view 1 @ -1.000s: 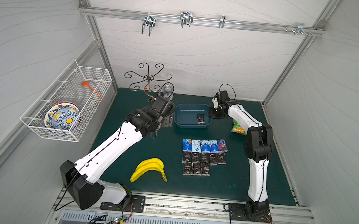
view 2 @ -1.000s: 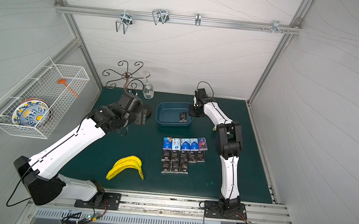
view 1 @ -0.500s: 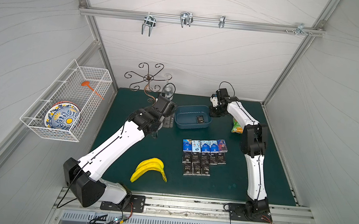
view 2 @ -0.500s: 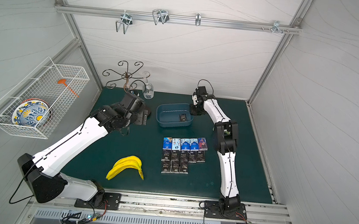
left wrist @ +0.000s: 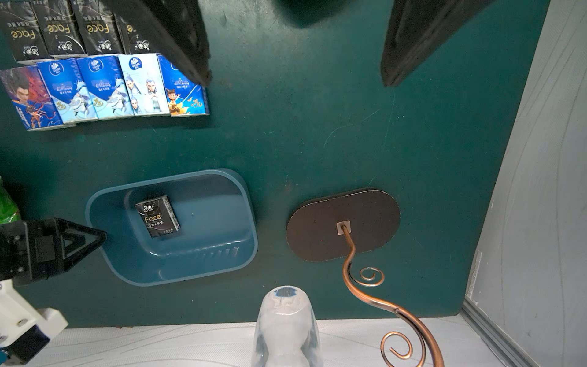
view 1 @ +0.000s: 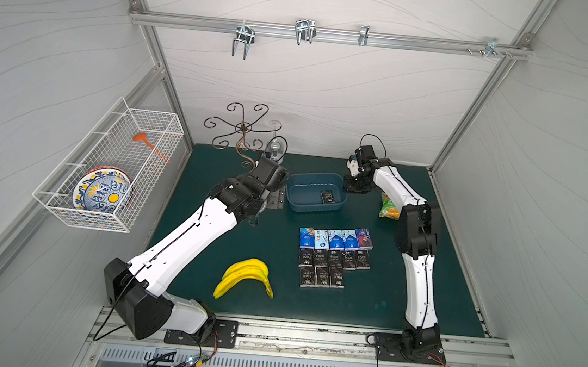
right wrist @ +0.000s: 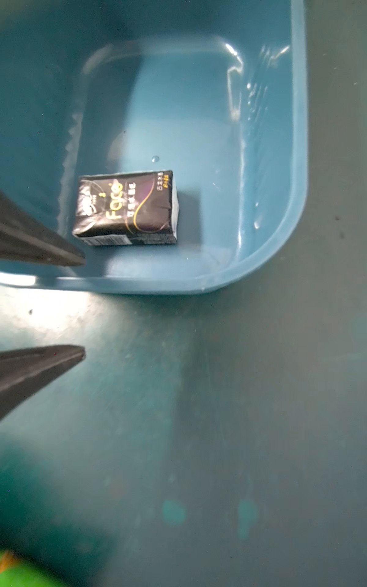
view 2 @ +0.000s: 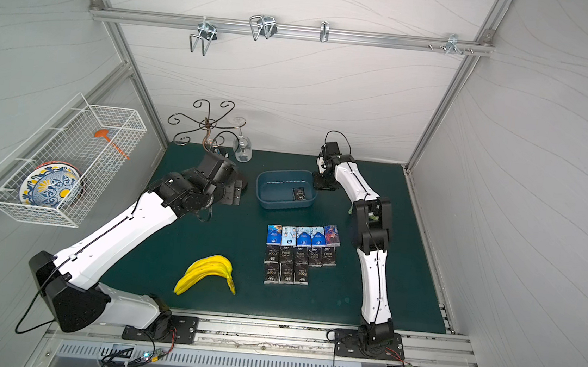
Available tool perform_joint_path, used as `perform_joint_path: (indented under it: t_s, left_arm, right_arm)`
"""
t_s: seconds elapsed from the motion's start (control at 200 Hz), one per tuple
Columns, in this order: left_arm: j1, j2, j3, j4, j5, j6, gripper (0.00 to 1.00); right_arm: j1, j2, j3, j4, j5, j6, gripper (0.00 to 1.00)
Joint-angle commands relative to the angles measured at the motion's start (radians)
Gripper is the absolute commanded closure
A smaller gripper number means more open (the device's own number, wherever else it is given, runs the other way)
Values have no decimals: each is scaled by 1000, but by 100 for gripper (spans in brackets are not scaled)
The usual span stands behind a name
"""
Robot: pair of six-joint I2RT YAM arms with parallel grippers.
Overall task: Take the pocket tissues out of the storage box
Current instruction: Adjust the storage box at the center of the board.
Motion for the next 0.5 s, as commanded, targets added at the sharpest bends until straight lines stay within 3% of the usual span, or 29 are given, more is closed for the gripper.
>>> perform_joint_path:
  t_s: [0.0, 0.145, 0.285, 0.33, 0.495]
  left_arm:
    - [6, 12, 17, 19, -3, 6, 12]
    - [4, 14, 18, 17, -3, 3, 12]
    - [5, 9, 16, 14, 3, 6, 12]
    - [5, 6, 15, 14, 3, 8, 12]
    - [5, 4, 14, 10, 4, 14, 12]
  right_arm:
    - [64, -115, 4, 24, 118, -16, 50]
    - [141, -88, 42, 7, 201, -43, 44]
    - [172, -2, 119, -34, 196, -17, 40]
    - [179, 17, 124, -28, 187, -11, 33]
    - [195, 89, 172, -33, 212, 7, 31]
